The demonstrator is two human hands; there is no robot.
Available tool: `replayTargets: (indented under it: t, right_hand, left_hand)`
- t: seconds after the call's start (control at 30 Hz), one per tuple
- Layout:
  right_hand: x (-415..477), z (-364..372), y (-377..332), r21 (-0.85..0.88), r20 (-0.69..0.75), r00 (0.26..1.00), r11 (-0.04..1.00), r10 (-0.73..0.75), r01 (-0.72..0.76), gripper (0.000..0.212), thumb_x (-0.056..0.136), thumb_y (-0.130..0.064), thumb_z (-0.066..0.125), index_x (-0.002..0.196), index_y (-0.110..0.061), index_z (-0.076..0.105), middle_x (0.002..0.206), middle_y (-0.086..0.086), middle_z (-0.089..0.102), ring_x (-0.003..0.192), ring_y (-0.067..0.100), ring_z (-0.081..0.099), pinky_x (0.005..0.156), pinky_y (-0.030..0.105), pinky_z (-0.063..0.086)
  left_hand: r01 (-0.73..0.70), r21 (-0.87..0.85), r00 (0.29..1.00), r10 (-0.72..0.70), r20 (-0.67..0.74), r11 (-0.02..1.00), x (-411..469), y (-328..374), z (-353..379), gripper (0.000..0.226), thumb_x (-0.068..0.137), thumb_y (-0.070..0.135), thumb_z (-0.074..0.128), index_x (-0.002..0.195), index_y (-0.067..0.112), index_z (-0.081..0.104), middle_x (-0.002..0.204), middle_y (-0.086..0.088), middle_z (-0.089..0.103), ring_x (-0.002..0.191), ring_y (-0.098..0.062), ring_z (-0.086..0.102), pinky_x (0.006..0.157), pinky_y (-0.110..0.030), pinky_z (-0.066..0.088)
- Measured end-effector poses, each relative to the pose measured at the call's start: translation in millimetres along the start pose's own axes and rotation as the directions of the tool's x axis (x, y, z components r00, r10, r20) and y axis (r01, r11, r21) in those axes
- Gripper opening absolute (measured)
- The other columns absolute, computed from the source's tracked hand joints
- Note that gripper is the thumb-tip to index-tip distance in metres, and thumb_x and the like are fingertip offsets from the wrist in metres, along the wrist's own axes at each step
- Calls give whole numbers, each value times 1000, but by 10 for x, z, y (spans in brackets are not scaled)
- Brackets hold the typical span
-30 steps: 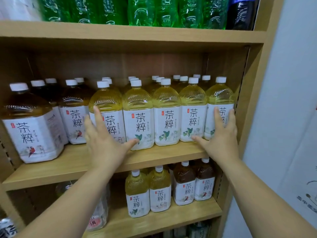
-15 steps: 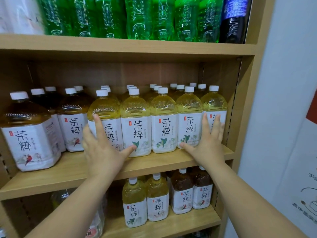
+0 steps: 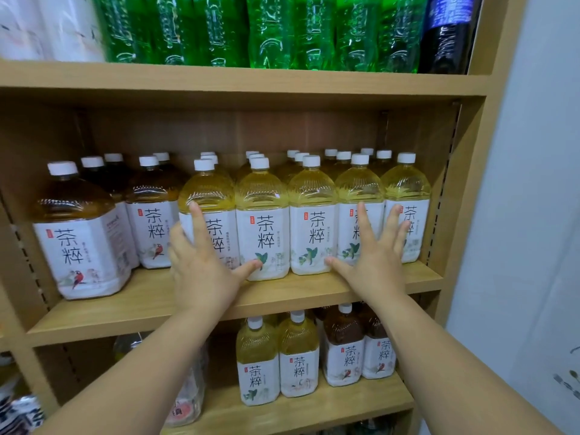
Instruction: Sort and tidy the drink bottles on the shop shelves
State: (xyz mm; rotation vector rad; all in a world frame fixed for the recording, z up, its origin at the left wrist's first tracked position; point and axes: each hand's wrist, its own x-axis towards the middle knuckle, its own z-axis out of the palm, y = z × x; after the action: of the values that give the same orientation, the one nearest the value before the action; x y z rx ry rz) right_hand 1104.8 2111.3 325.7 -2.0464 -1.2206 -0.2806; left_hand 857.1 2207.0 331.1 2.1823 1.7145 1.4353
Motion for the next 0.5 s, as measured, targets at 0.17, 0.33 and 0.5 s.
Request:
replayTargets:
  t: [0.17, 0.33, 0.5]
  right_hand:
    - [-21, -28, -64, 19, -28, 999, 999, 29, -28, 123, 73, -68, 77, 153, -57, -15, 163, -1, -37, 153, 38, -25, 122, 67, 16]
    - [-107, -18, -511, 16, -116, 987, 993, -111, 114, 106, 81, -70, 67, 157, -52, -4, 166, -3, -29, 156, 31, -18, 125, 60, 8]
    - [-209, 62, -1105, -13, -85, 965, 968, -249, 249, 96, 86, -71, 59, 159, -49, 0, 166, -3, -29, 155, 28, -24, 125, 56, 2]
  left_hand:
    - [-99, -19, 989, 101, 108, 995, 31, -178, -205, 140, 66, 67, 82, 154, 42, -25, 160, -9, 17, 147, -31, 27, 116, -48, 37]
    - [-237, -26, 959, 238, 150, 971, 84, -376, -524, 120, 76, 62, 77, 158, 46, -8, 157, 2, 23, 143, -21, 33, 113, -42, 41]
    - [-242, 11, 955, 236, 180, 970, 114, -576, -925, 96, 80, 63, 72, 154, 48, 15, 162, 4, 14, 147, -24, 29, 115, -45, 39]
